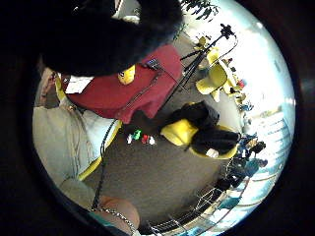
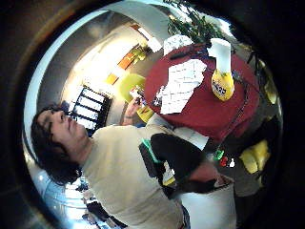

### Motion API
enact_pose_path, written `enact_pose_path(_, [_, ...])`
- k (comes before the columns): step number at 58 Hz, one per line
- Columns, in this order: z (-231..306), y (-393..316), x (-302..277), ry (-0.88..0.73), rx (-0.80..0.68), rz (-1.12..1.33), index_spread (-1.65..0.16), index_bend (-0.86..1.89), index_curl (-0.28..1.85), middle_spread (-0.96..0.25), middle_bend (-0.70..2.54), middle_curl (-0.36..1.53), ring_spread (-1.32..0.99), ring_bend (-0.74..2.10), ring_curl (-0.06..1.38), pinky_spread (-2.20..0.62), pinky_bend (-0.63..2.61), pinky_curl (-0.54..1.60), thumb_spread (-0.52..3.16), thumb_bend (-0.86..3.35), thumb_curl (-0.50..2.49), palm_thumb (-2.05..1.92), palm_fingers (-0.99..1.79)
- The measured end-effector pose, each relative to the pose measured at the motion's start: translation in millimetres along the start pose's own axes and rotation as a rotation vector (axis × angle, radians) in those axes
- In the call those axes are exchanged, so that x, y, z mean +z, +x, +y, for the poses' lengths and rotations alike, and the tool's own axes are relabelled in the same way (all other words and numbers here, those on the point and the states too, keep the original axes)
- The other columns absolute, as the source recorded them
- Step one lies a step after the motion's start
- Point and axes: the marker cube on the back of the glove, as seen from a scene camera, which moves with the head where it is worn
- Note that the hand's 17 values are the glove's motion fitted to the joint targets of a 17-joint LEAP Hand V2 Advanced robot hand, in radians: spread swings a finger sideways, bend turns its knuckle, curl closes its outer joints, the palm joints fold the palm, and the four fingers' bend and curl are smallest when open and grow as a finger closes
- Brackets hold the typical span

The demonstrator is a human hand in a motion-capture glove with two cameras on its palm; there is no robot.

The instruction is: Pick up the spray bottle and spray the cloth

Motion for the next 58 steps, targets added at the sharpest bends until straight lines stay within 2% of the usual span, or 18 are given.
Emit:
enact_pose_path(6, [-4,4,1,-0.002,0.029,0.02,-0.3,0.07,0.04,-0.01,0.31,0.14,-0.04,0.42,0.16,0.14,0.48,0.19,0.68,0.13,0.1,0.29,0.39])
enact_pose_path(13, [-9,9,3,0.005,0.046,0.029,-0.36,0.09,0.07,-0.01,0.33,0.2,-0.05,0.44,0.2,0.17,0.51,0.24,0.87,0.09,0.15,0.32,0.34])
enact_pose_path(30, [-21,21,7,-0.007,0.09,0.067,-0.39,0.11,0.11,-0.01,0.32,0.27,-0.06,0.46,0.25,0.19,0.52,0.3,1.01,-0.01,0.23,0.36,0.31])
enact_pose_path(39, [-36,29,21,0.118,0.195,0.024,-0.39,0.1,0.12,-0.01,0.33,0.3,-0.06,0.49,0.28,0.19,0.51,0.31,1.03,-0.02,0.25,0.37,0.32])
enact_pose_path(43, [-47,35,40,0.205,0.227,-0.083,-0.39,0.1,0.13,-0.01,0.33,0.31,-0.06,0.49,0.28,0.19,0.5,0.31,1.03,-0.01,0.27,0.4,0.33])
enact_pose_path(53, [-75,47,89,0.317,0.223,-0.606,-0.36,0.12,0.15,0.0,0.3,0.32,-0.06,0.5,0.3,0.18,0.49,0.32,1.01,0.01,0.31,0.55,0.37])
enact_pose_path(58, [-99,59,115,0.38,0.224,-0.759,-0.34,0.12,0.16,0.01,0.29,0.32,-0.06,0.49,0.3,0.17,0.49,0.33,0.98,0.01,0.33,0.63,0.39])
